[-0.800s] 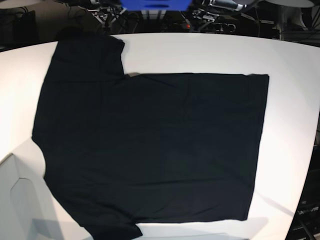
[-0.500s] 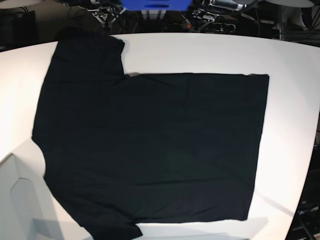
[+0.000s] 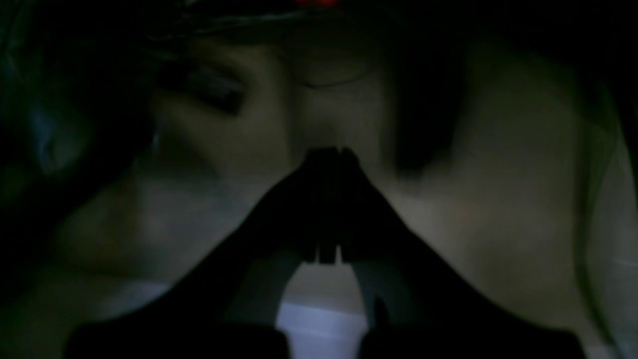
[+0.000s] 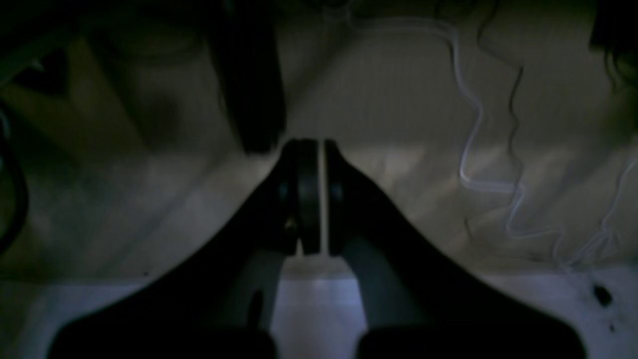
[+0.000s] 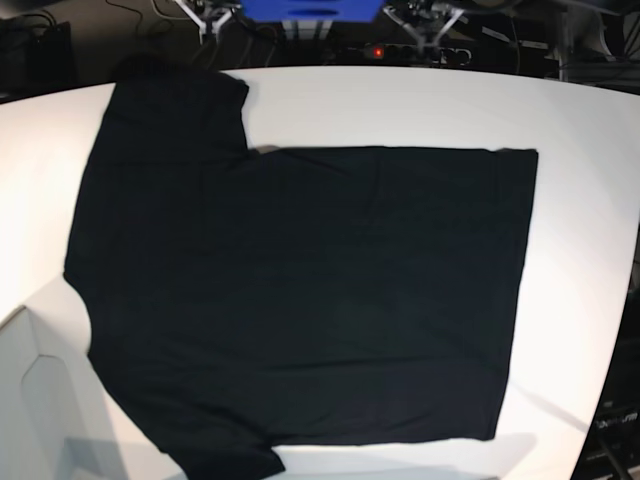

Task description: Fold the T-shirt properly

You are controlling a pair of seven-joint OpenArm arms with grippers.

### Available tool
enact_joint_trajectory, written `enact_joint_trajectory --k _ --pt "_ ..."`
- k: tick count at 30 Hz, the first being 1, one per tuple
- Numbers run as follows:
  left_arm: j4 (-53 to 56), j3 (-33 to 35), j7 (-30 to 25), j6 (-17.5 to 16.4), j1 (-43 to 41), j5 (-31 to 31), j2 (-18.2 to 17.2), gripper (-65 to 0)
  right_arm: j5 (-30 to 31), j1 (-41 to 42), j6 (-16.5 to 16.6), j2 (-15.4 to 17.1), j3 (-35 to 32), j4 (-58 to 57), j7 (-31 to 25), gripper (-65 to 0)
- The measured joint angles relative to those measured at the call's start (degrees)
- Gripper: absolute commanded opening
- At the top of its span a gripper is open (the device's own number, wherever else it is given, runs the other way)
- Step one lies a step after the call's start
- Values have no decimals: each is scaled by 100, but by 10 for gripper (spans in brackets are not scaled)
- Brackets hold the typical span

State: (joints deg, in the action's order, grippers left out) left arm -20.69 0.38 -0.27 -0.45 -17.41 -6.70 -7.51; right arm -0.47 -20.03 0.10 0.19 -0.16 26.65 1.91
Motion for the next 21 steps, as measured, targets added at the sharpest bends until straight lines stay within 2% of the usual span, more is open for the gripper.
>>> enact_joint_trajectory --k 1,2,4,8,13,21 --pt "-428 2 -57 -2 -297 -214 -105 -649 15 -306 11 -7 0 413 -57 -650" --pt "-807 -11 -105 153 -570 -234 -179 -649 22 -566 9 -15 0 782 -96 -650" --pt "-1519 2 -57 -7 -1001 -413 -328 -649 20 -1029 11 -15 -2 1530 -103 -650" --pt "-2618 9 -90 22 -1532 -586 -485 -649 17 -1633 11 -17 -13 2686 -63 -650" --pt "-3646 -28 -149 24 -2129 -824 -603 -649 22 -2286 13 13 -11 3875 -59 -650" --pt "-5073 -24 -74 17 -3112 -1355 -1043 -649 24 -3383 9 105 -11 5888 -55 -650"
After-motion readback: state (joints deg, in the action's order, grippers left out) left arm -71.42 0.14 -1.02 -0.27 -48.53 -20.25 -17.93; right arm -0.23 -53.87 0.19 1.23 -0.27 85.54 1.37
